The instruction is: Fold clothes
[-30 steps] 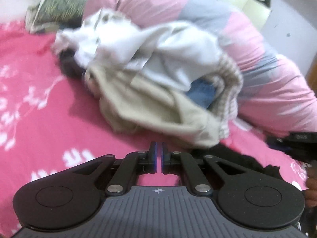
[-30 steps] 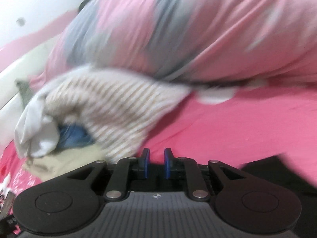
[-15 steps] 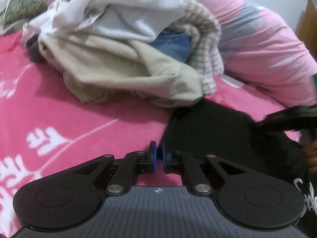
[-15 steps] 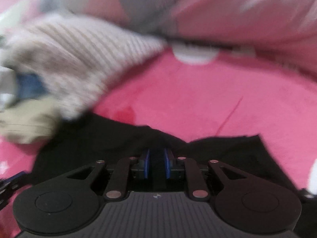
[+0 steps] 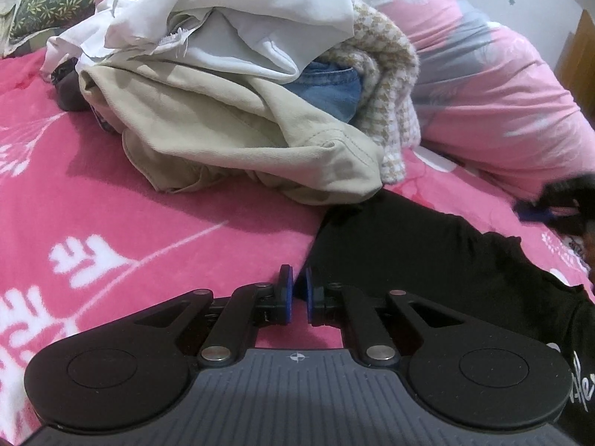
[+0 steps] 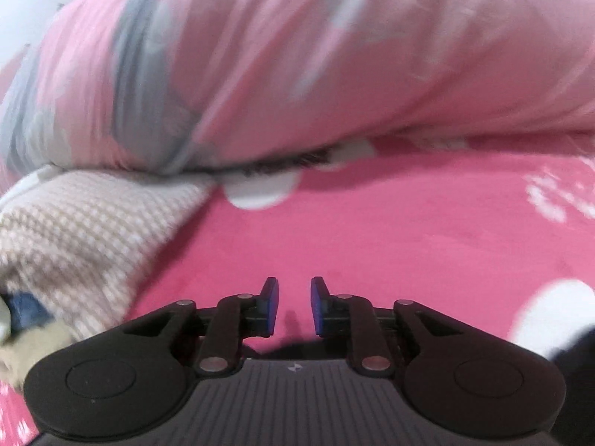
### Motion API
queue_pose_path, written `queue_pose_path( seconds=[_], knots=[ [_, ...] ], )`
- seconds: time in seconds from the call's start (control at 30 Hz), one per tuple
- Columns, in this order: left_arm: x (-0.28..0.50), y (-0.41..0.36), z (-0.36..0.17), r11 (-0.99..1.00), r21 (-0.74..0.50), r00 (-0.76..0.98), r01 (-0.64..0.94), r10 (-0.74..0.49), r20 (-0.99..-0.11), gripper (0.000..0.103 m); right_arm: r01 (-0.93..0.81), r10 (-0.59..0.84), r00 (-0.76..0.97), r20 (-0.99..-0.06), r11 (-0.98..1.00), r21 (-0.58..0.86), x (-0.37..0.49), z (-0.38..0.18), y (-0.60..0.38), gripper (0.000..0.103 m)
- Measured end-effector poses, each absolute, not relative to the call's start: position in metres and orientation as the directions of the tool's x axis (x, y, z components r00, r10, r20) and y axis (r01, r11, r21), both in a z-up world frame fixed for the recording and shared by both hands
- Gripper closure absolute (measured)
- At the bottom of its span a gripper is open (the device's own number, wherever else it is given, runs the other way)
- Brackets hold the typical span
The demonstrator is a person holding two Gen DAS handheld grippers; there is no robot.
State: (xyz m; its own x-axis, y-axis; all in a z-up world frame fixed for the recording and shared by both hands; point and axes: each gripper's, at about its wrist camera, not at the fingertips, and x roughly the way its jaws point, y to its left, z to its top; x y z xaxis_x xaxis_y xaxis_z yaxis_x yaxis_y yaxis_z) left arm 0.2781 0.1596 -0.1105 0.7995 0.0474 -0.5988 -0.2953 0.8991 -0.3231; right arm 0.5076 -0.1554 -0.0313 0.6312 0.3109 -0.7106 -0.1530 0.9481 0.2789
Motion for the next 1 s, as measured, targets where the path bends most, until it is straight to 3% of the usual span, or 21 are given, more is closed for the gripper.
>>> queue_pose_path(
  seconds=[0.27,0.33,0.37,0.4,0.57,0.7,0.83,0.93,1.0],
  knots=[
    [0.278,0.157,-0.112,0.902,-0.305,0.799,-0.306,0.070,-0.597,0.095,-0.366,0.448,0.507,-0.737,0.885,0.286,0.483,-0.043,-0.142,0.085],
    [0.278,0.157,-0.112,0.903,-0.301,0.800,-0.305,0.071,-0.596,0.095,-0.351,0.308,0.544,-0.781,0.929,0.121,0.491,-0.059,-0.130,0.085],
    [0.278,0.157,-0.112,0.903,-0.302,0.800,-0.304,0.070,-0.596,0.095,-0.321,0.227,0.578,-0.784,0.946,0.037,0.498,-0.068,-0.130,0.103],
    [0.279,0.158,-0.112,0.904,-0.302,0.800,-0.304,0.070,-0.596,0.095,-0.280,0.190,0.612,-0.767,0.960,0.014,0.505,-0.070,-0.136,0.103],
    [0.279,0.158,-0.112,0.905,-0.301,0.800,-0.301,0.068,-0.597,0.095,-0.085,0.145,0.738,-0.659,0.989,0.122,0.512,-0.045,-0.171,0.102],
    [0.280,0.158,-0.112,0.907,-0.297,0.799,-0.299,0.068,-0.597,0.095,-0.242,0.290,0.668,-0.685,0.956,0.169,0.485,-0.034,-0.157,0.102],
    [0.280,0.158,-0.111,0.909,-0.292,0.800,-0.298,0.070,-0.596,0.095,-0.492,0.394,0.606,-0.691,0.868,0.064,0.458,-0.041,-0.105,0.102],
    [0.280,0.158,-0.112,0.908,-0.296,0.801,-0.296,0.068,-0.595,0.095,-0.598,0.402,0.602,-0.690,0.800,-0.056,0.449,-0.052,-0.073,0.102],
    [0.280,0.159,-0.112,0.906,-0.301,0.801,-0.297,0.064,-0.596,0.095,-0.607,0.334,0.599,-0.728,0.782,-0.140,0.455,-0.061,-0.071,0.102]
  ],
)
